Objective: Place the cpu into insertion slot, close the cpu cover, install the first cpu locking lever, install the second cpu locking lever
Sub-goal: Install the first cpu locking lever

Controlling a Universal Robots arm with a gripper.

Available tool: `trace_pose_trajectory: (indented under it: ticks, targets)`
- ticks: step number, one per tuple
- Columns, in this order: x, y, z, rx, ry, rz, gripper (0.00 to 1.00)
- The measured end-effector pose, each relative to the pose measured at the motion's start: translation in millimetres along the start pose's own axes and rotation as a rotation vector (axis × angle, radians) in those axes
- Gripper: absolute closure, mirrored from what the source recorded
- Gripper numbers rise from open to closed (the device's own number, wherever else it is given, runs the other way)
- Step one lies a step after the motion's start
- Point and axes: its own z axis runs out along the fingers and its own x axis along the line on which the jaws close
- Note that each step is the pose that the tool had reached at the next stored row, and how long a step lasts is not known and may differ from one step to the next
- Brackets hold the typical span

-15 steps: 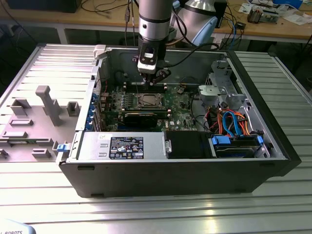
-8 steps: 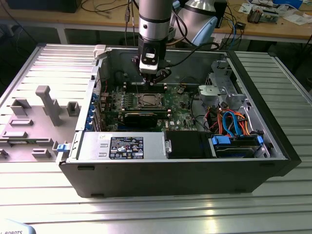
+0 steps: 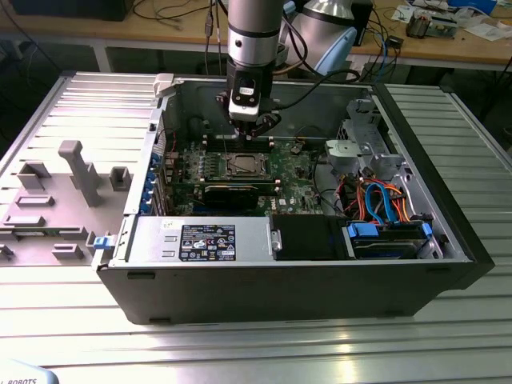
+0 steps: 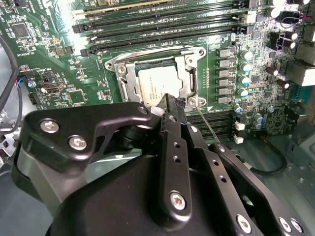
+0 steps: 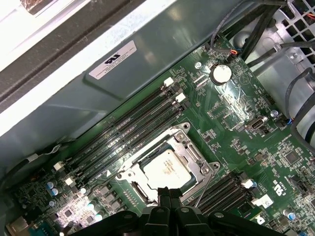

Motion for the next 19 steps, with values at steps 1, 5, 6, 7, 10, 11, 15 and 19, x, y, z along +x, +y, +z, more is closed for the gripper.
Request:
trace_pose_trajectory:
  ticks: [1, 5, 6, 7, 10, 11, 15, 19]
  targets:
    - [0.0, 0.0, 0.0, 0.0000, -0.0001, -0.007, 0.89]
    - [-0.1, 0.0, 0.1, 0.0008, -0.0008, -0.068, 0.89]
    - [-0.1, 0.0, 0.1, 0.0009, -0.0011, -0.083, 0.89]
    - [-0.1, -0.1, 0.2, 0.0007, -0.0016, -0.096, 0.89]
    - [-0.1, -0.1, 0.2, -0.0004, -0.0041, -0.131, 0.89]
    - [-0.1, -0.1, 0.2, -0.0004, -0.0043, -0.138, 0.89]
    - [-0.1, -0.2, 0.2, -0.0002, -0.0044, -0.149, 0.89]
    - [-0.1, -0.2, 0.2, -0.0002, -0.0044, -0.152, 0.89]
